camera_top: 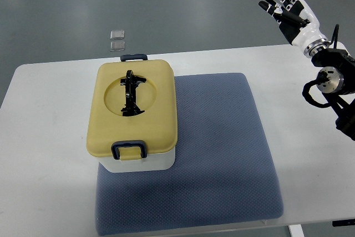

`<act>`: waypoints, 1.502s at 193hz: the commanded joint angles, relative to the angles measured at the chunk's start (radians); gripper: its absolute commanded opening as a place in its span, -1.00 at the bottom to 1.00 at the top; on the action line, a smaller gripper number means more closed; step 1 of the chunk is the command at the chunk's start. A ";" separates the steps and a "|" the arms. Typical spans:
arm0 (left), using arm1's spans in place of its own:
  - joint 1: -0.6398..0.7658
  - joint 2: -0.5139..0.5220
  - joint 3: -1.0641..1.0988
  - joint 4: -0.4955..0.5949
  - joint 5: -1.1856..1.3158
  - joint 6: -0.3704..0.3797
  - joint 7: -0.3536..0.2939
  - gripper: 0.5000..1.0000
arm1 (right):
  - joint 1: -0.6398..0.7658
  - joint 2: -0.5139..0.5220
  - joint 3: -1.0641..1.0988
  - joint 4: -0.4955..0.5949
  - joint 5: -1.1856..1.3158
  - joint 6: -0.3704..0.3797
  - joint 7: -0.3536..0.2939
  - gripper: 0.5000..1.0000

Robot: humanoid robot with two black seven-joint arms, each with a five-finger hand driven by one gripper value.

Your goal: Open white storage box with right hand

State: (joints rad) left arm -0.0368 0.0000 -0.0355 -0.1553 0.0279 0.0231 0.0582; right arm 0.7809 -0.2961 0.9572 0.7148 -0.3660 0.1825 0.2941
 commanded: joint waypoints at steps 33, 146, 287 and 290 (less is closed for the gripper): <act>0.000 0.000 -0.006 -0.003 0.000 0.000 0.000 1.00 | -0.002 0.002 0.002 0.000 0.001 0.000 0.000 0.72; 0.003 0.000 -0.006 -0.001 0.000 0.000 0.000 1.00 | -0.018 0.012 -0.009 0.002 -0.001 0.028 -0.001 0.72; 0.003 0.000 -0.006 -0.001 0.000 0.000 0.000 1.00 | -0.026 0.084 -0.025 0.000 -0.016 0.169 -0.004 0.72; 0.003 0.000 -0.006 -0.001 0.000 0.000 0.000 1.00 | -0.026 0.084 -0.025 0.000 -0.016 0.172 -0.004 0.72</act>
State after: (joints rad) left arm -0.0338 0.0000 -0.0414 -0.1564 0.0275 0.0230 0.0583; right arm 0.7521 -0.2151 0.9329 0.7149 -0.3805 0.3327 0.2908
